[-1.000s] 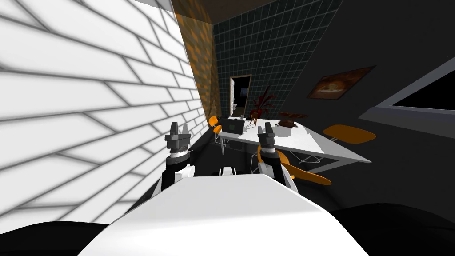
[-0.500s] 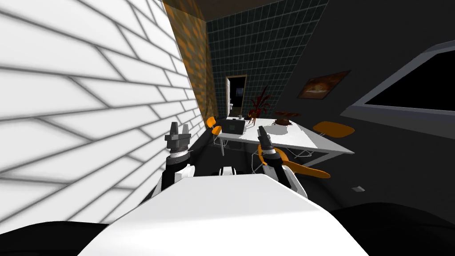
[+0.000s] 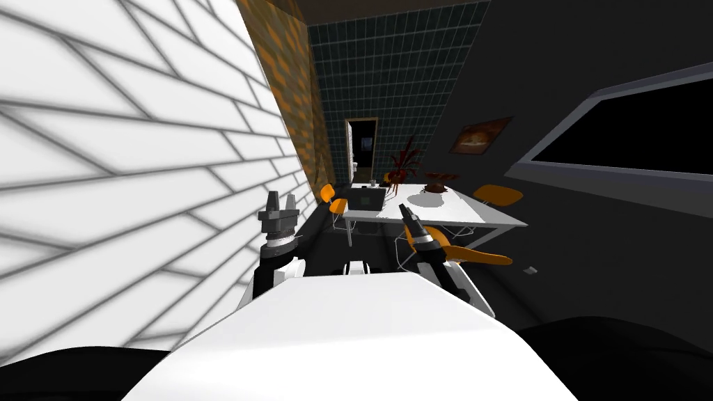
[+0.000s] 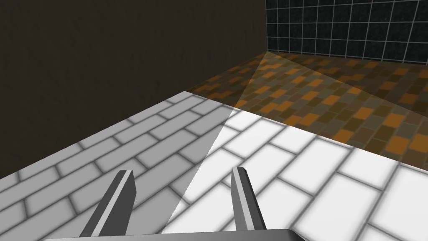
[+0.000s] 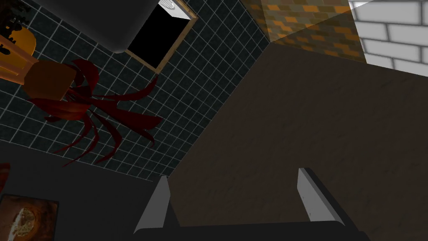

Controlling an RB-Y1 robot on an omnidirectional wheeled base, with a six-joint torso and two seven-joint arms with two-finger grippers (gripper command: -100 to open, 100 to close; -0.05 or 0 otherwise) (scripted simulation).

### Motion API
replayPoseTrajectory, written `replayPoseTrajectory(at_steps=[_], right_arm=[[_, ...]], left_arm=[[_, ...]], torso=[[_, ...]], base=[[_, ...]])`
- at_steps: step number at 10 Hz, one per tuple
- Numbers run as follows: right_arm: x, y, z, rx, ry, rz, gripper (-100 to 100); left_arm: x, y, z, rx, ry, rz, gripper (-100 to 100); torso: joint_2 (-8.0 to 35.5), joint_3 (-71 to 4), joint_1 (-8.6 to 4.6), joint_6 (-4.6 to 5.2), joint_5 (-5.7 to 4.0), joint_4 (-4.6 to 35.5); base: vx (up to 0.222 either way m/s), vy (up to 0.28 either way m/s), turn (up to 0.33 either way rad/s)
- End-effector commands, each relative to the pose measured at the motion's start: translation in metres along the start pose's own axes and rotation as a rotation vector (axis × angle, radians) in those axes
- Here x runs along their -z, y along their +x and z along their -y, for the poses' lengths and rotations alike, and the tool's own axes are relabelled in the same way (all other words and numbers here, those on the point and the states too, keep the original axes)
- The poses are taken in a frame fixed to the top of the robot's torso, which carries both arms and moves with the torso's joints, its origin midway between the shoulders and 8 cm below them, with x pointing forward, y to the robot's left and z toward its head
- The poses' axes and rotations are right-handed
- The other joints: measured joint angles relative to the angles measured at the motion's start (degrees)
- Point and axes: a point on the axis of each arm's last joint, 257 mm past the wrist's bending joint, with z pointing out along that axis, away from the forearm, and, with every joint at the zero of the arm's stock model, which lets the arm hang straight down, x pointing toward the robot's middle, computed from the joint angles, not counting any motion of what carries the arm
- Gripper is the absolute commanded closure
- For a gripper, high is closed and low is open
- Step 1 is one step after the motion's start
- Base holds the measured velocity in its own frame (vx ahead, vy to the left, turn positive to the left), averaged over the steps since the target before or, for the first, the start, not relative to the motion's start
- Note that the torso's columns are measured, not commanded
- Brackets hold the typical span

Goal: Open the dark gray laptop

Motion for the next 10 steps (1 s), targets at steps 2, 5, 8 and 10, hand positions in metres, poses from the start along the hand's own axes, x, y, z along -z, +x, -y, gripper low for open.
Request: replayPoseTrajectory(at_steps=[2,5,8,10], right_arm=[[0.013,0.01,0.034,0.218,0.085,-0.092,-100],[0.022,0.013,0.053,0.357,0.127,-0.149,-100],[0.034,0.013,0.078,0.538,0.173,-0.222,-100],[0.04,0.012,0.09,0.647,0.189,-0.263,-100]], left_arm=[[0.0,0.0,0.0,0.0,0.0,0.0,0],[0.0,0.0,0.0,0.0,0.0,0.0,0],[0.0,0.0,0.0,0.0,0.0,0.0,0],[0.0,0.0,0.0,0.0,0.0,0.0,0]], torso=[[-0.14,-0.09,0.14,0.05,0.03,-0.04],[-0.04,-0.03,0.05,-0.01,0.03,-0.02],[-0.13,-0.08,0.28,0.03,0.07,-0.04],[-0.17,-0.11,0.23,0.03,0.06,-0.05]], base=[[0.063,0.168,-0.254],[0.044,0.164,-0.131],[0.06,0.185,-0.181],[0.077,0.219,-0.146]])
